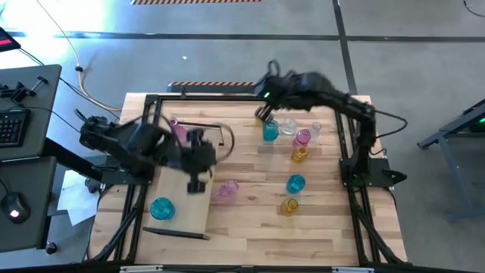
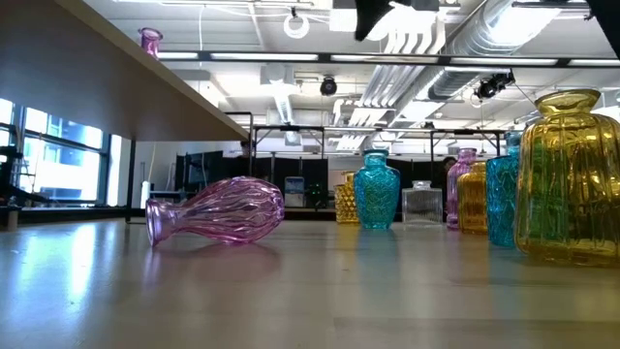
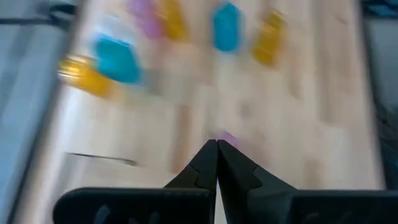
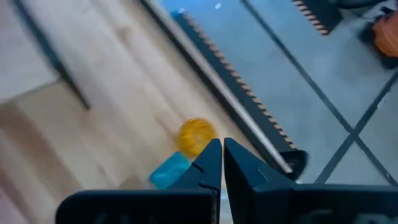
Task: Sort vases onto shelf
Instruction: Put the left violet flower vase on the shelf
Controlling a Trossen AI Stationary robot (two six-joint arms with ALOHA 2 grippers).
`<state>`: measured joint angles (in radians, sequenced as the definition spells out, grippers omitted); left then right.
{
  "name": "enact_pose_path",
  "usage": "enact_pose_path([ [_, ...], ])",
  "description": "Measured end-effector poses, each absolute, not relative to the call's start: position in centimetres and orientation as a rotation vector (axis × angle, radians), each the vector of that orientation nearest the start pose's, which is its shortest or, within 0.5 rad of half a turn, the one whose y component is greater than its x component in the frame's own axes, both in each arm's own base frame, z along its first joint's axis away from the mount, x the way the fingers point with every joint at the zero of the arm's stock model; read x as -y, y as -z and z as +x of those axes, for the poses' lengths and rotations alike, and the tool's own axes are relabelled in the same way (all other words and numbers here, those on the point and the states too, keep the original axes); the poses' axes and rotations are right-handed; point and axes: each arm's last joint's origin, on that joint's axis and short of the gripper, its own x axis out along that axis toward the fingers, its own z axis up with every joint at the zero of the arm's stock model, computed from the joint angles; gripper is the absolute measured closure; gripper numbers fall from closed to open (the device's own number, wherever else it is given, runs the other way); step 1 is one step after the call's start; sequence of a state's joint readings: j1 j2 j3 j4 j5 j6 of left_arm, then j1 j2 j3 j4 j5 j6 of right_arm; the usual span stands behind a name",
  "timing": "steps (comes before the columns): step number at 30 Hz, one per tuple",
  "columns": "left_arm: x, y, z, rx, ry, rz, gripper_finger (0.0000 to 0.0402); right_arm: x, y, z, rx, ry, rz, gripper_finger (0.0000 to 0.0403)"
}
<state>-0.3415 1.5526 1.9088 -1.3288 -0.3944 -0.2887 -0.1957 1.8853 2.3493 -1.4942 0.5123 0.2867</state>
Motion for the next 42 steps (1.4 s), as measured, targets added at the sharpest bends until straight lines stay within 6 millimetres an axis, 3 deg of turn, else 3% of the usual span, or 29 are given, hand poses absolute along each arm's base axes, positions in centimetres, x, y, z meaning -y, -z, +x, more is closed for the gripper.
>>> enact_pose_path([
  [8,2.5,-44.5,28.0,-0.771,-0.444,0.071,0.0401,11.3,-46.4,28.2,-0.902,0.994,0.095,0.0403],
  [17,-2.3,-45.0,28.2,-0.672,-0.85,0.103,0.0401,12.8,-46.7,27.1,-0.89,1.091,0.096,0.0403],
  [33,-3.4,-45.0,28.1,-0.686,-0.886,0.119,0.0401,12.3,-46.5,27.8,-0.896,0.804,0.276,0.0403],
  [42,-4.6,-45.0,27.9,-0.713,-0.895,0.132,0.0401,12.3,-46.4,27.8,-0.899,0.773,0.294,0.0403],
])
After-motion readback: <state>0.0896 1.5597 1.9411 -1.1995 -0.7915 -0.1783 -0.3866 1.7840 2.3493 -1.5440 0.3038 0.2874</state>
